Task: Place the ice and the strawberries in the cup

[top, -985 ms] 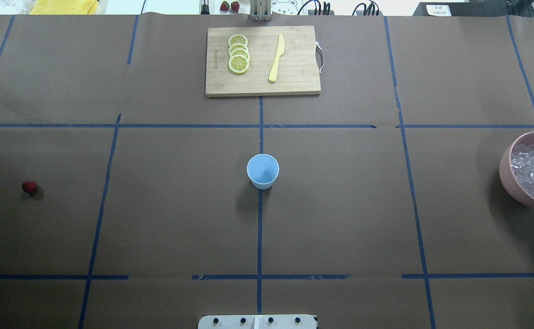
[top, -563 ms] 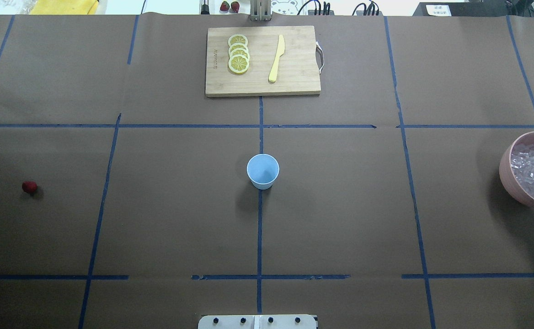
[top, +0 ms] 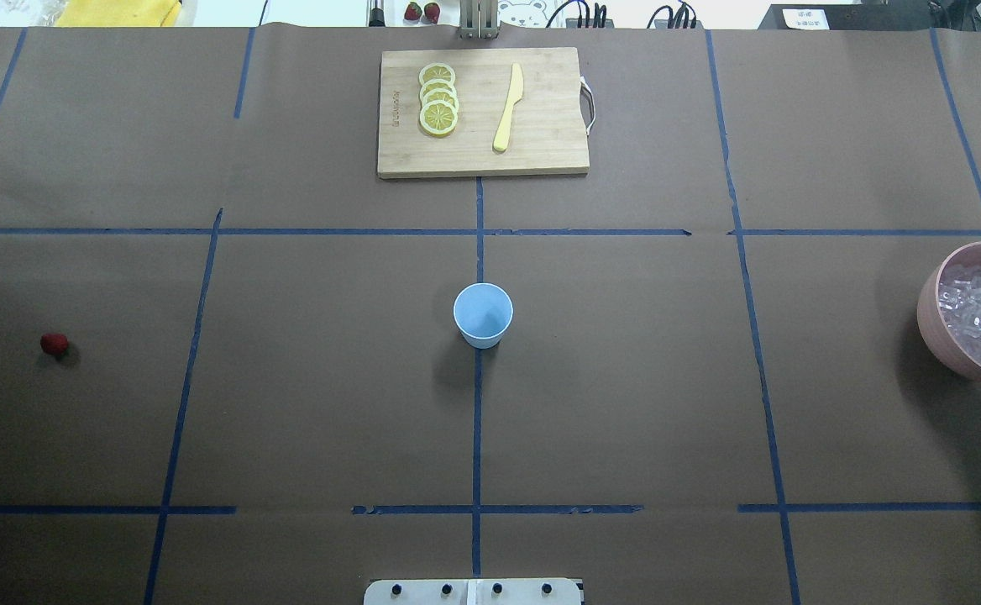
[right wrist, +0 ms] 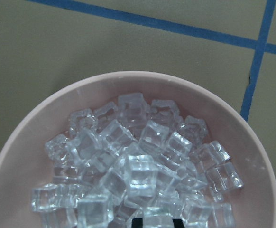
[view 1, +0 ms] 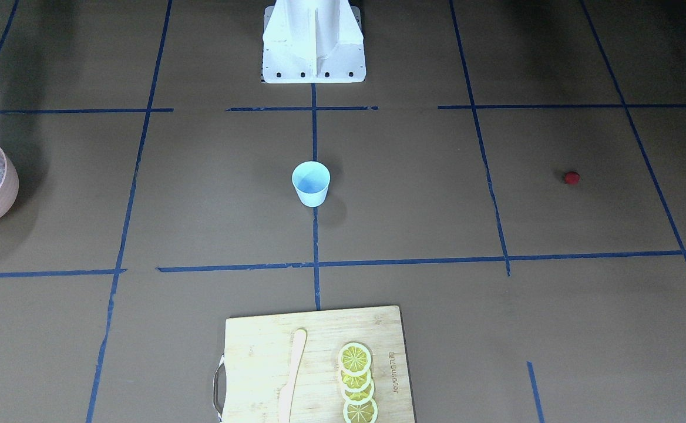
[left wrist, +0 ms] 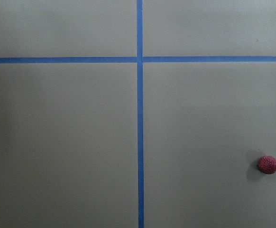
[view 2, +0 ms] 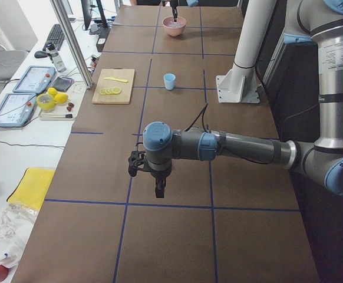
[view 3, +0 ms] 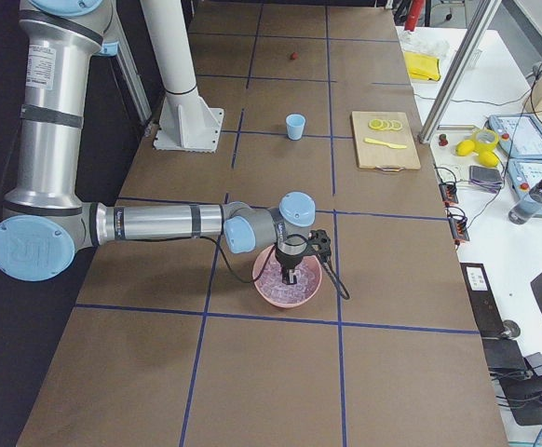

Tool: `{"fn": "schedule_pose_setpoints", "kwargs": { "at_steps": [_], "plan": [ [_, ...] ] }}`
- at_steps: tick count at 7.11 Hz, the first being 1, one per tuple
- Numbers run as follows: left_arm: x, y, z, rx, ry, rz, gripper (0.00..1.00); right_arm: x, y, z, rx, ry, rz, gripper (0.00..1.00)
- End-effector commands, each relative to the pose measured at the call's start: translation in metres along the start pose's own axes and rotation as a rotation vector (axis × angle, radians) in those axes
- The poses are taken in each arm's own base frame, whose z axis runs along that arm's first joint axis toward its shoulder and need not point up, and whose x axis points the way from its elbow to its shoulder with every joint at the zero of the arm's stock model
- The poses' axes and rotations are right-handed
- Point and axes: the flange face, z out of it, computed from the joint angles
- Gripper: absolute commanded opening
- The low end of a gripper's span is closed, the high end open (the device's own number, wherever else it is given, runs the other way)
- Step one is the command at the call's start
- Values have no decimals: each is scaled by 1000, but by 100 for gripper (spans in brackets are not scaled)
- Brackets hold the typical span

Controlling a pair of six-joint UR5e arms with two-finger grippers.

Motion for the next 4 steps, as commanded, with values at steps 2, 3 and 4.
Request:
{"fn": "schedule_pose_setpoints", "kwargs": {
  "at_steps": [2,3,4],
  "plan": [
    [0,0,0,1,0,1,100,-16,12,-49,70,-17,-4,16],
    [1,-1,-1,3,0,3,100,-37,9,-74,89,-20,8,16],
    [1,-2,-1,7,0,8,100,-61,-6,-94,129,-45,92,16]
  ]
}}
